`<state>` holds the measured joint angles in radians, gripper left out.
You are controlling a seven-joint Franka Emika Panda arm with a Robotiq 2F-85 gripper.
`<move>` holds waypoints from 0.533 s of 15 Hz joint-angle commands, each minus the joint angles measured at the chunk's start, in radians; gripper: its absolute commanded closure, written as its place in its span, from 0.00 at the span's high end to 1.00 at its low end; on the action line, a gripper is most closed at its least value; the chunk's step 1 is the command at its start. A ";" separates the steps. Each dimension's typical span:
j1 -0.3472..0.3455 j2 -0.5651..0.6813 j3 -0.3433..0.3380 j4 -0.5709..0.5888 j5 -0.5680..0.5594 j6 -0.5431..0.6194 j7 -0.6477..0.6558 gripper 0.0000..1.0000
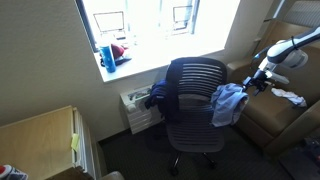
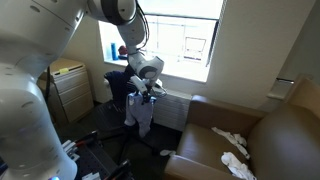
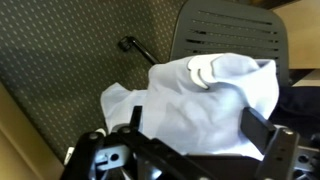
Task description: Move the chair to the left
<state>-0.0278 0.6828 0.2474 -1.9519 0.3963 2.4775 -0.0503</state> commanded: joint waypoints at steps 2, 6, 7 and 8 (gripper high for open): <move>-0.081 -0.024 0.132 -0.040 0.168 0.024 -0.186 1.00; -0.109 -0.024 0.221 -0.071 0.317 0.147 -0.390 1.00; -0.117 -0.023 0.241 -0.079 0.355 0.186 -0.445 1.00; -0.125 -0.017 0.257 -0.081 0.392 0.224 -0.492 1.00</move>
<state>-0.1129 0.6826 0.4374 -1.9838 0.6882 2.6028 -0.4051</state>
